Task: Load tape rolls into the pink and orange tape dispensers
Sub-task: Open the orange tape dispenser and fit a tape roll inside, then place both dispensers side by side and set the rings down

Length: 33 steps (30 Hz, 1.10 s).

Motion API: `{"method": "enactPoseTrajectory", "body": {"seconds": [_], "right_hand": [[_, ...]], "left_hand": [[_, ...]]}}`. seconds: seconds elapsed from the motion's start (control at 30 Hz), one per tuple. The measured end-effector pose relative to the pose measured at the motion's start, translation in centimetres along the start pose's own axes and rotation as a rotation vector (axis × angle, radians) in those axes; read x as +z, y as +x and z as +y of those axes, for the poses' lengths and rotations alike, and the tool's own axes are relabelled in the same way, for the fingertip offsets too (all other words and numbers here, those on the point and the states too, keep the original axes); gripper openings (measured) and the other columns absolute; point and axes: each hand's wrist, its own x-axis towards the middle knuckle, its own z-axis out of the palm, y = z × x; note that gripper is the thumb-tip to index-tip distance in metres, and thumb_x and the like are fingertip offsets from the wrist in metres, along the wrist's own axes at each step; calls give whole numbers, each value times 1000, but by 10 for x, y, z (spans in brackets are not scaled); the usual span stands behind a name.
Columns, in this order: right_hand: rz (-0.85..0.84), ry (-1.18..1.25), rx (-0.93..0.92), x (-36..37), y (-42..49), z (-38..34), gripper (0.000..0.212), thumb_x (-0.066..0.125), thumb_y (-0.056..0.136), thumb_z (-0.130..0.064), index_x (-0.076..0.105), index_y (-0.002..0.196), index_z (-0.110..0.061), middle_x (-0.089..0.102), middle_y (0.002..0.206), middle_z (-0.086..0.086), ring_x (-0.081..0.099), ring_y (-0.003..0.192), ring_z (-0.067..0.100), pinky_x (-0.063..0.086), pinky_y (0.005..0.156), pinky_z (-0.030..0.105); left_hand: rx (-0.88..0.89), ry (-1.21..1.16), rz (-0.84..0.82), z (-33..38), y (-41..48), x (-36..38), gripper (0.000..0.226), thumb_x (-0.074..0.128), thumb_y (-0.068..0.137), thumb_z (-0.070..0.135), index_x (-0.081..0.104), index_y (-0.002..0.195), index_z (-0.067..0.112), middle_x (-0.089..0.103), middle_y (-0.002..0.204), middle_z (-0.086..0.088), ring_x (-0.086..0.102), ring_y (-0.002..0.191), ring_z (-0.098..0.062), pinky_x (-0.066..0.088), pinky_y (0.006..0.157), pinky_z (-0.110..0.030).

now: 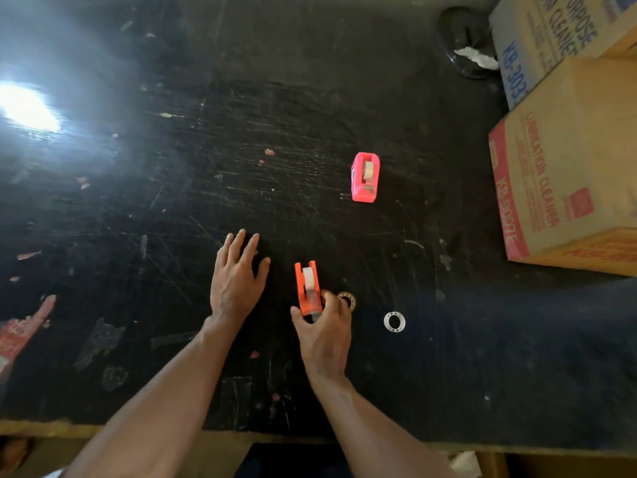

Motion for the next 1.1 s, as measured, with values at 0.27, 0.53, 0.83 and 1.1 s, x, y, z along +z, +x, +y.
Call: {"method": "enactPoseTrajectory", "body": {"seconds": [0.27, 0.53, 0.83, 1.1], "right_hand": [[120, 105, 22, -7, 34, -12, 50, 83, 79, -42, 64, 120, -20, 58, 107, -6, 60, 88, 5, 47, 74, 14], [246, 146, 17, -18, 124, -47, 45, 85, 79, -38, 64, 114, -21, 59, 104, -7, 56, 85, 3, 36, 63, 8], [313, 189, -34, -12, 188, -80, 39, 83, 82, -32, 62, 113, -19, 64, 119, 0, 60, 106, 9, 40, 79, 11], [318, 210, 72, 3, 195, -83, 42, 83, 82, -33, 60, 113, -17, 63, 121, 4, 63, 110, 18, 47, 82, 21]], "left_hand": [[4, 30, -9, 2, -2, 2, 60, 61, 99, 33, 42, 153, 16, 34, 163, -14, 23, 154, -31, 29, 123, -51], [-20, 46, -34, 2, 1, 0, 64, 64, 96, 35, 42, 154, 19, 33, 164, -11, 22, 154, -29, 25, 122, -47], [-55, 64, -22, 3, 5, 6, 68, 71, 91, 35, 44, 152, 20, 38, 161, -10, 26, 153, -27, 25, 121, -46], [-45, 72, -30, 3, 5, 5, 71, 71, 91, 35, 42, 154, 21, 36, 162, -10, 20, 152, -22, 23, 121, -45]]}}
